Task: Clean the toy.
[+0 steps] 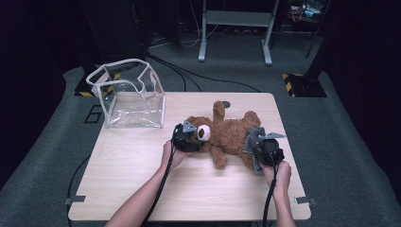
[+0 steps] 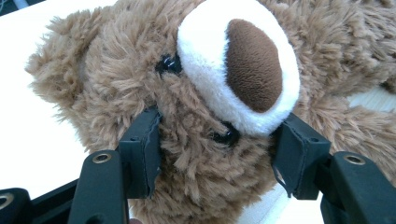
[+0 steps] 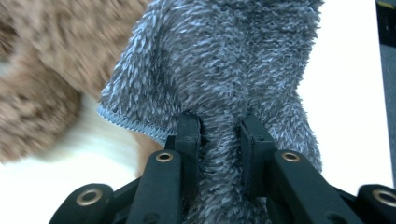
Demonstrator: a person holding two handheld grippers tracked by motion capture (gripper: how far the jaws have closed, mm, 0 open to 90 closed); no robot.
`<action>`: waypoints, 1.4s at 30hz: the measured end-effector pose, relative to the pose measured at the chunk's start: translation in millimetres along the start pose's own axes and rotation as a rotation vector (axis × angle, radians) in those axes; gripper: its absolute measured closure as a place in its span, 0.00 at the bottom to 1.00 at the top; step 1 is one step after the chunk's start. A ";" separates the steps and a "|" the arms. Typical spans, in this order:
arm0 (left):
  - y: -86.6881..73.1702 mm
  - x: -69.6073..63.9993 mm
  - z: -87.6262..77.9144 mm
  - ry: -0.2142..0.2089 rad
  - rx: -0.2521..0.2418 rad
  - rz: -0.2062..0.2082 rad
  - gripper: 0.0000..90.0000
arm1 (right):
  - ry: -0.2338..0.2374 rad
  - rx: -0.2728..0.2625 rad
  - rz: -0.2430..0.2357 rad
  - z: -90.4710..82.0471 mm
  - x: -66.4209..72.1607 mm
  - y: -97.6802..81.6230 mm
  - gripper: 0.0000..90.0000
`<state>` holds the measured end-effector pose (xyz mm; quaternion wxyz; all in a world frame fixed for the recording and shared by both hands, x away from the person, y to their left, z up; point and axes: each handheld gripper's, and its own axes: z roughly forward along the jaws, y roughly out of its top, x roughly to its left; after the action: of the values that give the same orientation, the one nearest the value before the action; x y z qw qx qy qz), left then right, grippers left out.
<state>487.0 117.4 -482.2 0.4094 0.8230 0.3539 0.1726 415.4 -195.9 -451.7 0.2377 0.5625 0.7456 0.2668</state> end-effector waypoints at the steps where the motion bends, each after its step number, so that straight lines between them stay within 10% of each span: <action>1: 0.3 0.1 0.0 0.000 0.001 -0.001 0.44 | -0.001 0.006 0.006 -0.5 -2.6 -3.5 0.81; 8: 3.0 3.9 1.5 -0.010 0.007 -0.024 0.44 | -0.017 -0.021 0.028 -18.1 -12.0 -12.1 0.80; 14: 7.9 6.7 2.7 -0.019 0.025 -0.034 0.44 | -0.003 -0.084 -0.056 -29.5 17.8 18.9 0.80; 20: 11.9 9.3 2.9 -0.030 0.052 -0.051 0.44 | -0.025 -0.034 -0.104 -2.4 42.7 33.8 0.80; 33: 9.2 9.6 3.3 -0.036 0.041 -0.048 0.44 | -0.049 0.023 -0.002 -3.2 0.1 -7.8 0.80; 42: 8.7 8.8 3.0 -0.036 0.042 -0.048 0.44 | -0.020 -0.077 -0.037 -12.0 22.0 34.5 0.80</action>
<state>498.6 118.5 -477.1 0.4022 0.8257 0.3697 0.1405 426.5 -168.4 -421.0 0.2713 0.5416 0.7428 0.2852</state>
